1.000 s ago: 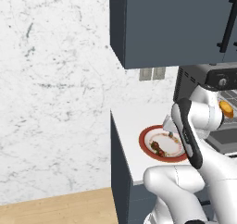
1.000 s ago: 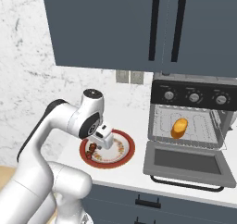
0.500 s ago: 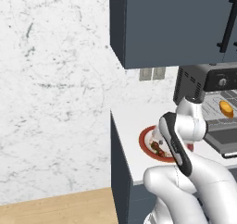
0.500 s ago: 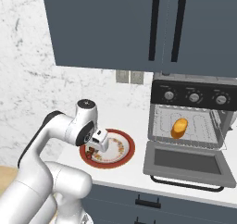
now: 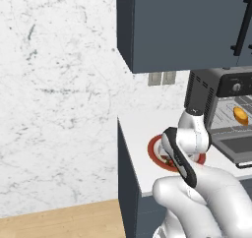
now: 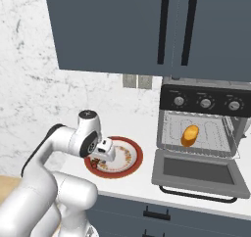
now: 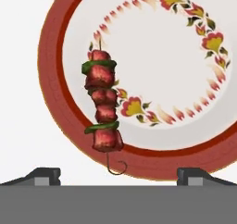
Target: Pick up the kebab skewer and baguette bread, and place them inside the toaster oven. Close the toaster oven door and start by setting the timer.
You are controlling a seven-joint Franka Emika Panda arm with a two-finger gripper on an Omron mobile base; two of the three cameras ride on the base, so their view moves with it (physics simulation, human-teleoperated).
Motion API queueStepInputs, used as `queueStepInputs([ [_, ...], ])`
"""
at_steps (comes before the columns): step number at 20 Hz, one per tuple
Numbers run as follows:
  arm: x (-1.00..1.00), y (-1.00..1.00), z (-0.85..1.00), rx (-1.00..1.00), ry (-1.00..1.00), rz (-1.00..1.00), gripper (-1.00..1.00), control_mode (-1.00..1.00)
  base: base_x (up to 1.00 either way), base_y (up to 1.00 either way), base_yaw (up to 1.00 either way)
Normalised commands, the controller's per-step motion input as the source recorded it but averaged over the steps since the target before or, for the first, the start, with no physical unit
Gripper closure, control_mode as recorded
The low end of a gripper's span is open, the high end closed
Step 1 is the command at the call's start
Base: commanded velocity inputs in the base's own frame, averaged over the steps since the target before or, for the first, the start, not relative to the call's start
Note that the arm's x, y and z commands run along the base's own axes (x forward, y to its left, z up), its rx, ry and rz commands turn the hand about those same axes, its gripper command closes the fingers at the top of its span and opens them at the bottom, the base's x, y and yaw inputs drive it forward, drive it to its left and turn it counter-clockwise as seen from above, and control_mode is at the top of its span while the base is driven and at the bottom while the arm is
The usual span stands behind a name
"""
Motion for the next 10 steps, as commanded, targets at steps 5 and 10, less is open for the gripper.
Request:
queueStepInputs([
  [5, 0.16, 0.0, -0.33, 0.0, 0.0, 0.08, -1.0, -1.0, 0.0, 0.0, 0.0],
  [10, 0.11, 0.04, -0.21, 0.0, 0.01, 0.05, -1.0, -1.0, 0.0, 0.0, 0.0],
])
